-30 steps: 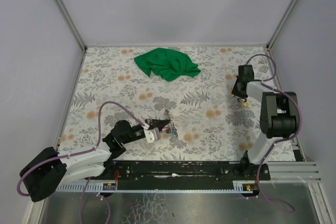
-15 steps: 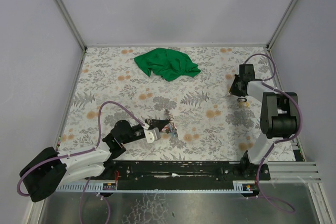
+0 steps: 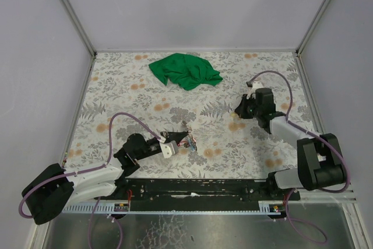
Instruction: Put the keys on the keyring
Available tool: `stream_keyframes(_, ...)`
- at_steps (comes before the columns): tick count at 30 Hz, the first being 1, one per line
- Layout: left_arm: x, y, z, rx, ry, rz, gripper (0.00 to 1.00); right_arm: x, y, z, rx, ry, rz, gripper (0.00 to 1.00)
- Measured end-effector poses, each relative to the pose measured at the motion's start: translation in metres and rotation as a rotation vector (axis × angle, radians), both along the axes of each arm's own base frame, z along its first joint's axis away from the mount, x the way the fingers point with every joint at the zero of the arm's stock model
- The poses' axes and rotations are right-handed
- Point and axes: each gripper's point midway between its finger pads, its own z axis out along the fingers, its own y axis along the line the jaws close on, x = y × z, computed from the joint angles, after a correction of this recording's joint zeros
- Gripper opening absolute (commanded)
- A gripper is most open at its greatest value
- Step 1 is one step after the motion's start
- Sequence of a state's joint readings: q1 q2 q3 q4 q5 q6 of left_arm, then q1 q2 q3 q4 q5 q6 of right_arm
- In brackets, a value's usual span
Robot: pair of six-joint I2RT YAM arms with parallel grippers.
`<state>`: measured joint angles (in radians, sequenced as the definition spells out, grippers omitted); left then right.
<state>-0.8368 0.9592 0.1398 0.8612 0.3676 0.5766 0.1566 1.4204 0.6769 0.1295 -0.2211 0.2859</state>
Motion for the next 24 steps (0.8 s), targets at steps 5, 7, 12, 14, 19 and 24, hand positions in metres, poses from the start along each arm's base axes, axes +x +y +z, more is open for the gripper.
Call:
stream_keyframes(5, 0.003, 0.002, 0.0, -0.001, 0.001, 0.02, 0.0, -0.031, 0.045, 0.003, 0.031, -0.151, 0.185, 0.0)
stream_keyframes(7, 0.004, 0.002, 0.0, -0.001, 0.001, 0.026, 0.0, -0.039, 0.054, 0.002, 0.039, -0.19, 0.23, 0.0)
stream_keyframes(12, 0.005, 0.003, 0.0, -0.008, 0.018, 0.039, 0.0, -0.049, 0.073, 0.003, 0.061, -0.295, 0.298, 0.0)
stream_keyframes(14, 0.006, 0.003, 0.0, -0.011, 0.021, 0.043, 0.0, -0.054, 0.08, 0.002, 0.074, -0.341, 0.322, 0.0)
stream_keyframes(19, 0.008, 0.004, 0.001, -0.019, 0.026, 0.055, 0.0, -0.069, 0.099, -0.02, 0.077, -0.375, 0.378, 0.01)
stream_keyframes(24, 0.009, 0.005, 0.003, -0.027, 0.031, 0.063, 0.0, -0.073, 0.113, -0.035, 0.067, -0.426, 0.394, 0.01)
